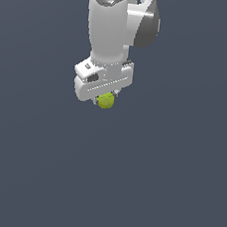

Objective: Pick up the object and move it to a goal position.

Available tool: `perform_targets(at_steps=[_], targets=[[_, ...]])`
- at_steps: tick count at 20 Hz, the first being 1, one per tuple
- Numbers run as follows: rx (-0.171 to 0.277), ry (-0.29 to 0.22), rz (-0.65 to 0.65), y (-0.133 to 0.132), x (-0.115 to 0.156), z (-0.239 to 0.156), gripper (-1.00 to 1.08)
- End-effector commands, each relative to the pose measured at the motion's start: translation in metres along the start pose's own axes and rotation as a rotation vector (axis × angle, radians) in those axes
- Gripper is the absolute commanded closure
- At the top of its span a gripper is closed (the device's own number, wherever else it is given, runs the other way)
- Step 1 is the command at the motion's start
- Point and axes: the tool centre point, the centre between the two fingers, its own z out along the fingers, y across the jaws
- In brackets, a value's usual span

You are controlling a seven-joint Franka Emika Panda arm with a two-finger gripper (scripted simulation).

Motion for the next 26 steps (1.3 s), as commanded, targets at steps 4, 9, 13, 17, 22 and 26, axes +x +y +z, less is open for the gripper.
perform_targets(at_steps=[4,9,13,17,22,26], targets=[[0.000,0.001,0.000,-0.020,0.001,-0.065,1.08],[0.000,0.001,-0.001,-0.036,0.002,-0.118,1.08],[0.001,0.002,0.000,-0.045,0.003,-0.152,1.08],[0.001,0.002,0.000,-0.051,0.005,-0.178,1.08],[0.001,0.002,0.001,-0.056,0.006,-0.197,1.08],[0.001,0.002,0.001,-0.057,0.007,-0.203,1.08]])
